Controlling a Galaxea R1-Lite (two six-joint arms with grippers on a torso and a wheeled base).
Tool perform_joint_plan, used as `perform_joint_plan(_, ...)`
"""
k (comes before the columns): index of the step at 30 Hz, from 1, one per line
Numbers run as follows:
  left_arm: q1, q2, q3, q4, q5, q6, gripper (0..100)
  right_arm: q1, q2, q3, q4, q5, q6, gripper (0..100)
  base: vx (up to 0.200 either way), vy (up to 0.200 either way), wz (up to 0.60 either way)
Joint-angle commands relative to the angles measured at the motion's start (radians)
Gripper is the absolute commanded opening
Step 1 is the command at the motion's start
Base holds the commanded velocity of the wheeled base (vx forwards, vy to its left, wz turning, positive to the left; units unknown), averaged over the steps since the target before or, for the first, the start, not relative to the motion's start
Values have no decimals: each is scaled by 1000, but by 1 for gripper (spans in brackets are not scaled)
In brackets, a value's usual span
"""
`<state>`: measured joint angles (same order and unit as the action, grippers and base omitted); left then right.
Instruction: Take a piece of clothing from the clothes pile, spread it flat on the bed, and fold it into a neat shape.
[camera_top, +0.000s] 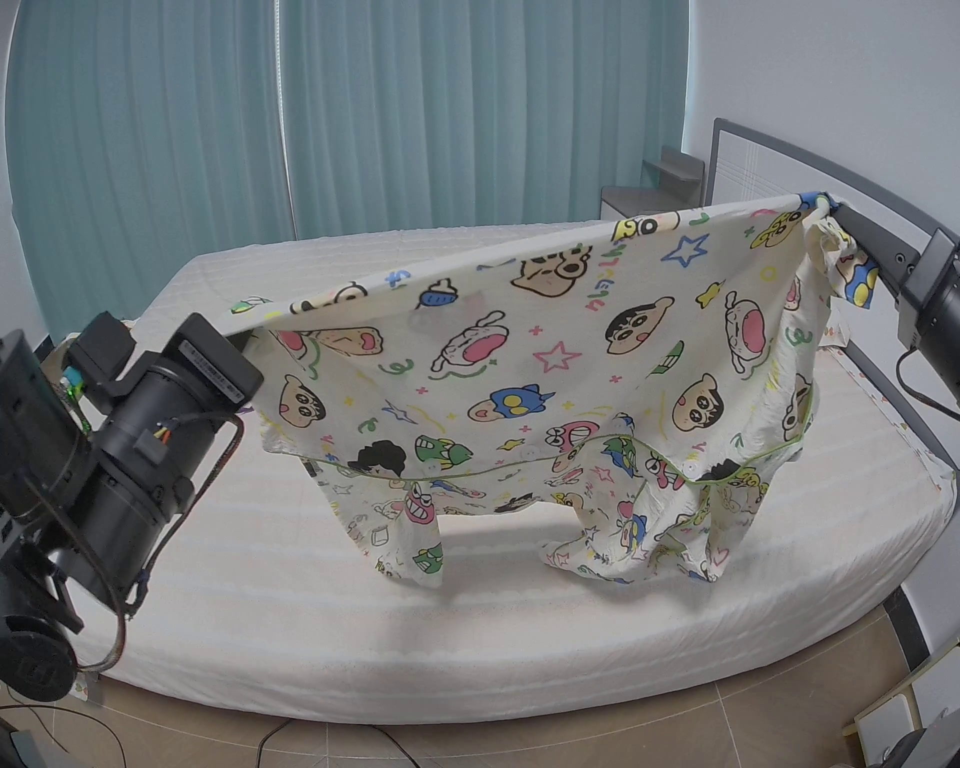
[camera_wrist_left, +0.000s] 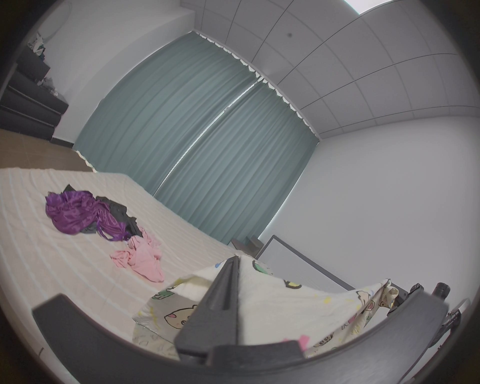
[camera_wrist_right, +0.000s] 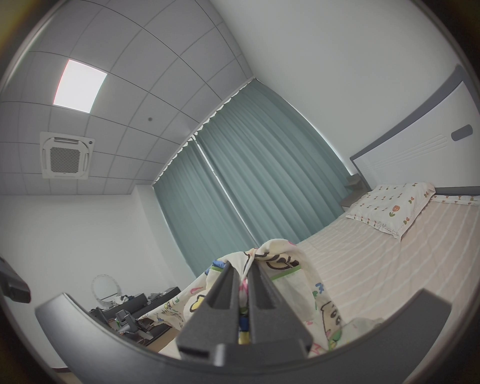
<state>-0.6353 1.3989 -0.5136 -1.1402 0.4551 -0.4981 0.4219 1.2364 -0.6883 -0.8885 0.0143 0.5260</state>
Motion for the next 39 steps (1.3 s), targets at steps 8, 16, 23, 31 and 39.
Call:
perform_joint_plan(8, -1, -121, 20, 7, -4, 46, 0, -5, -95, 9, 3, 82, 0, 0, -50, 0, 0)
perform_joint_plan(16, 0, -78, 73, 149, -12, 38, 0, -48, -20, 79, 34, 84, -14, 0, 0, 0, 0)
perform_joint_plan(23, 13, 38, 61, 145, -9, 4, 0, -121, 94, 107, 28, 85, -14, 0, 0, 0, 0)
perform_joint_plan(31, 55, 222, -29, 143, -15, -20, 0, -181, 249, 99, -132, 85, -6, 0, 75, 0, 0)
perform_joint_plan(39, 105, 385, -169, 145, -18, -19, 0, -207, 390, 59, -224, 84, -11, 0, 200, 0, 0)
